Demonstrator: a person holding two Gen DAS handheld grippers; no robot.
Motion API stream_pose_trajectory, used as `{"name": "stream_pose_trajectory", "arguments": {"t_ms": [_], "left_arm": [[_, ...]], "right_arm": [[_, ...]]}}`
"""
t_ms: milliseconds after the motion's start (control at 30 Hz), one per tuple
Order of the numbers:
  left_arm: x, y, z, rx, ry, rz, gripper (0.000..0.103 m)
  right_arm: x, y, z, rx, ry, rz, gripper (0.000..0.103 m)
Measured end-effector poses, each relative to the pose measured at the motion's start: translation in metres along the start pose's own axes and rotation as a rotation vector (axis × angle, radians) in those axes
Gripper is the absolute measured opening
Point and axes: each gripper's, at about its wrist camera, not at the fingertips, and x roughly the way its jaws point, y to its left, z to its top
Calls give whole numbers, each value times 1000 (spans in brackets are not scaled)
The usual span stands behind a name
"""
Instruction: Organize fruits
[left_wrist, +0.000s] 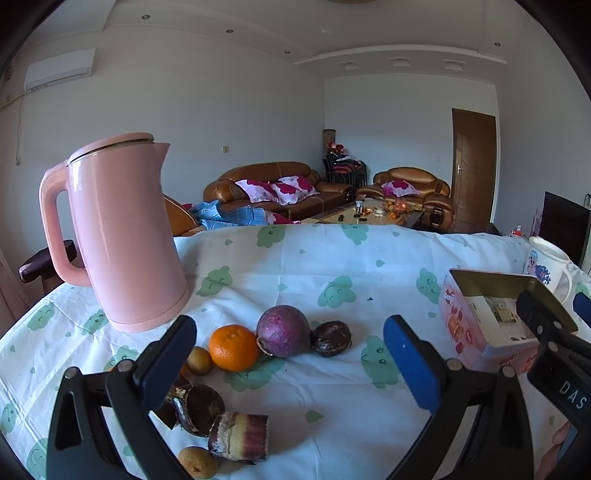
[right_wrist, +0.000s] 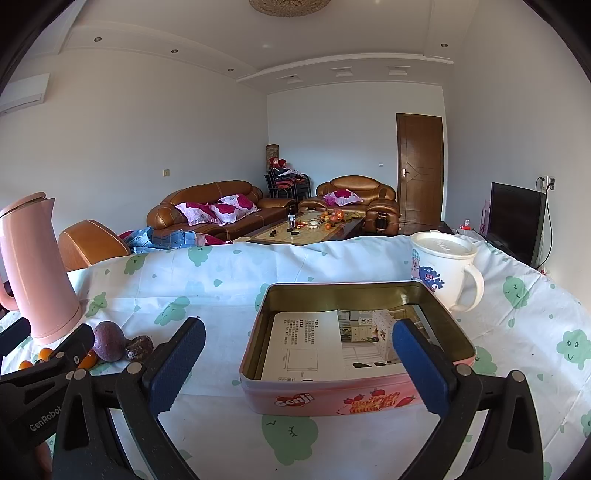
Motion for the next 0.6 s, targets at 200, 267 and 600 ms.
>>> {"name": "stream_pose_trajectory", "arguments": {"t_ms": [200, 267, 600], "left_arm": [[0, 0, 0, -1, 0, 0, 103], [0, 1, 0, 0, 0, 0, 103], [0, 0, 0, 1, 2, 0, 103]], "right_arm": [[3, 2, -1, -4, 2, 2, 102], [3, 2, -1, -4, 2, 3, 102], [3, 2, -1, -2, 3, 3, 102]]}}
